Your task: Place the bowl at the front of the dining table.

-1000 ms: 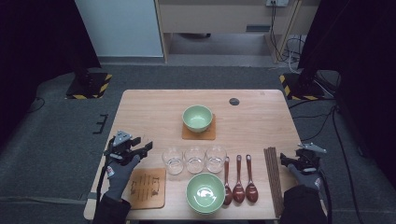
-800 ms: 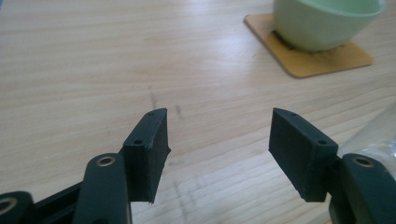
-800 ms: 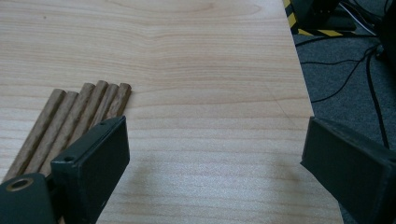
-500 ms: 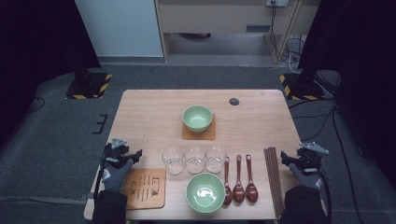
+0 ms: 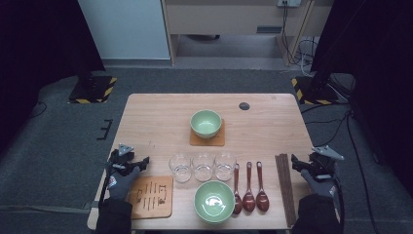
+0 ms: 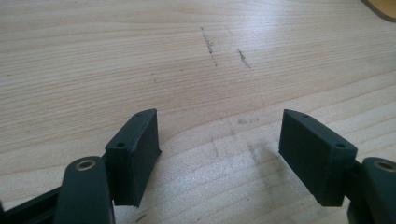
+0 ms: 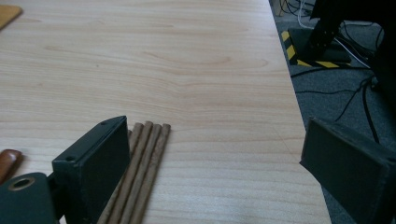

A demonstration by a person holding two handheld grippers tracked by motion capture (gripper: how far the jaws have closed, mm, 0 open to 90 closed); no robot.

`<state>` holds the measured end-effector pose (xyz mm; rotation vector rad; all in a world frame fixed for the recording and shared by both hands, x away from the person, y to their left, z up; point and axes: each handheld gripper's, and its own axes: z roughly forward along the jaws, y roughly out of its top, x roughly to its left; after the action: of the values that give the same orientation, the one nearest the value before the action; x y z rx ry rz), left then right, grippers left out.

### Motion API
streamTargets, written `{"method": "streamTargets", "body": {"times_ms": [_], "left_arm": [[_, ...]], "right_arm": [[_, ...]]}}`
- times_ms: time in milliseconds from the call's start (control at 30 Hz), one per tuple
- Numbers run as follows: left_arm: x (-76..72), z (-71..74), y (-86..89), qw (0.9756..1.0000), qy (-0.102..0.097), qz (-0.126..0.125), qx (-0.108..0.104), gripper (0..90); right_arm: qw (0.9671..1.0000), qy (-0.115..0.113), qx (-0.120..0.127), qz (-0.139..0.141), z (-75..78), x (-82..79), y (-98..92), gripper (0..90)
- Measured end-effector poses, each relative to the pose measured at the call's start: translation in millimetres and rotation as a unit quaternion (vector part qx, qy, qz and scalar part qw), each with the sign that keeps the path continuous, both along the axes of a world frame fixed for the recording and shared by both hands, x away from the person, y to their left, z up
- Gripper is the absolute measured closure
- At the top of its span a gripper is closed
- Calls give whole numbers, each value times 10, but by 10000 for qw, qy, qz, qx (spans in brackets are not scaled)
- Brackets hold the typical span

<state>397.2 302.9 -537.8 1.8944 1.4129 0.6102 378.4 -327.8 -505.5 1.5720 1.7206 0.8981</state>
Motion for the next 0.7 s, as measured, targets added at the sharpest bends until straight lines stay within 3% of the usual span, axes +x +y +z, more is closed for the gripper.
{"method": "streamTargets", "body": {"times_ms": [133,533,700], "left_arm": [[4,-8,-65,9996,35,-55,285,214],[27,-22,-52,9990,285,156,322,7],[26,-23,-52,9989,289,168,326,0]], "right_arm": [[9999,-106,12,51,77,-32,27,84],[9991,-330,-15,248,280,-154,127,86],[9987,-355,46,368,349,-210,174,85]]}}
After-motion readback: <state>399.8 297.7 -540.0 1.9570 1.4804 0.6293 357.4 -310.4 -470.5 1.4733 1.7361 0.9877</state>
